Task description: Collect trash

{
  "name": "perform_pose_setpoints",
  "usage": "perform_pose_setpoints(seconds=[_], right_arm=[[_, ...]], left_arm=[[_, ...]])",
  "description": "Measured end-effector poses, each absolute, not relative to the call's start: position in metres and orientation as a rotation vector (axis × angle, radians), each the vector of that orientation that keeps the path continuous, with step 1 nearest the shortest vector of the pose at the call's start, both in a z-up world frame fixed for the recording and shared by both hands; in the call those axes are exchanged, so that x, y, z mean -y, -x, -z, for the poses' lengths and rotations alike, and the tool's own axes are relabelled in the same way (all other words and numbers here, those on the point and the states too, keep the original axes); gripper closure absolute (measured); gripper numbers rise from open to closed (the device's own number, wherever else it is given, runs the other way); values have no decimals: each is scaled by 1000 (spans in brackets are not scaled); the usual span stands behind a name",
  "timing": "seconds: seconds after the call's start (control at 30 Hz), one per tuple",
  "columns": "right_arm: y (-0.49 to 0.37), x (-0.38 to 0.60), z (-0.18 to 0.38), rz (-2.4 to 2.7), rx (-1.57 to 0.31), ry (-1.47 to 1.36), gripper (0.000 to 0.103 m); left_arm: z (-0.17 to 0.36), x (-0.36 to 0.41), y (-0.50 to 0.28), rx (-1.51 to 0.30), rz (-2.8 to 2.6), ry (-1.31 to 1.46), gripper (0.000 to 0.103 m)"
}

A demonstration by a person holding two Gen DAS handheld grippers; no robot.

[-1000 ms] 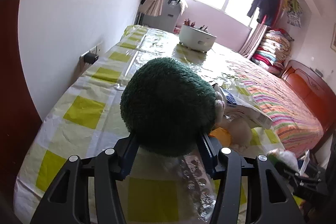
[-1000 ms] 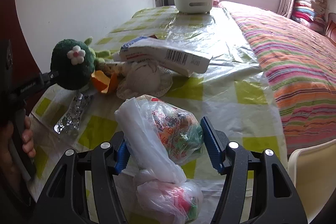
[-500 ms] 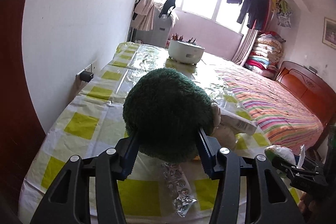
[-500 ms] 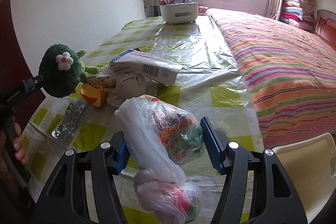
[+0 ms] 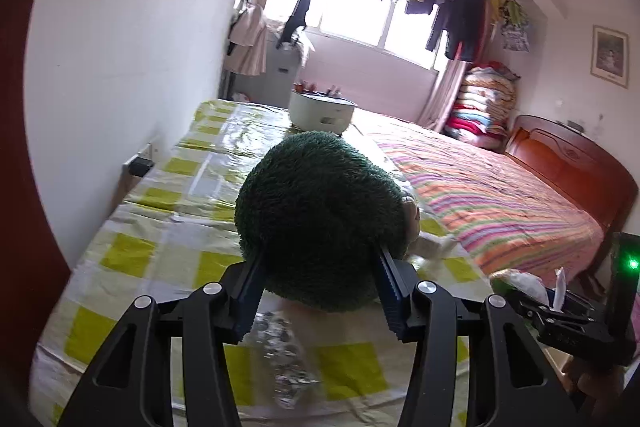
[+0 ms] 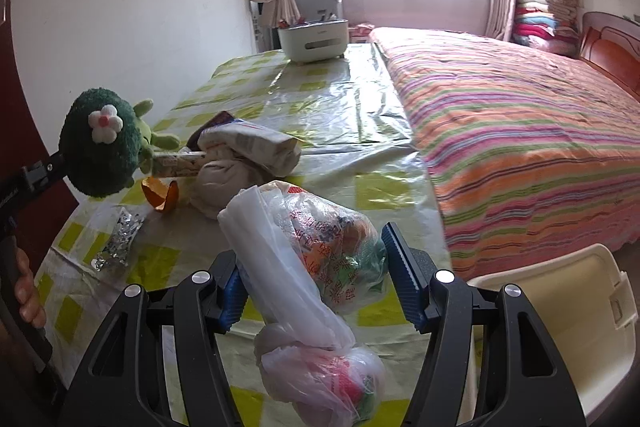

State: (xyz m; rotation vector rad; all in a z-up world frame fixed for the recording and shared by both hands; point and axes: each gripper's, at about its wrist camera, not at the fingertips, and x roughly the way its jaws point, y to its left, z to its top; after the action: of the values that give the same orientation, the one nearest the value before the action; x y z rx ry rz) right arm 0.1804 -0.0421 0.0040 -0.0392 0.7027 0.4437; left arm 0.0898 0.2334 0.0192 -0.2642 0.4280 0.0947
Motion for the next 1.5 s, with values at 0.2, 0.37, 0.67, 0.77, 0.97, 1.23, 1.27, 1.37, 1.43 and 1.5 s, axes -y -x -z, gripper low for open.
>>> perform_pose_setpoints(seconds=[0.2, 0.37, 0.67, 0.77, 0.97, 1.23, 1.27, 1.37, 1.43, 1.5], right_arm=[[-178, 64, -4, -409, -695, 19, 43], [-175, 87, -4, -376, -691, -10, 43], [-169, 121, -2, -316, -686, -61, 43], [-167, 129, -3, -300, -680, -79, 43], [-164, 138, -2, -290, -679, -97, 43], [-162, 138, -3, -297, -683, -101, 43], [-163, 137, -3, -298, -684, -98, 43], [-164, 136, -1, -300, -689, -97, 43], [-164, 135, -1, -300, -690, -98, 43], [-166, 135, -1, -301, -689, -100, 43]], left_arm=[[-18, -203, -95, -446, -31, 231, 54], [-20, -176, -98, -452, 27, 213, 54], [-22, -131, -101, -467, 126, 170, 65], [-23, -119, -103, -473, 159, 162, 99], [-16, -105, -109, -507, 180, 143, 102], [-7, -117, -108, -475, 191, 245, 7], [-6, -116, -106, -462, 163, 239, 7], [-3, -113, -111, -488, 129, 194, 7], [-1, -112, -115, -512, 88, 160, 7], [3, -115, -121, -525, 62, 156, 7]])
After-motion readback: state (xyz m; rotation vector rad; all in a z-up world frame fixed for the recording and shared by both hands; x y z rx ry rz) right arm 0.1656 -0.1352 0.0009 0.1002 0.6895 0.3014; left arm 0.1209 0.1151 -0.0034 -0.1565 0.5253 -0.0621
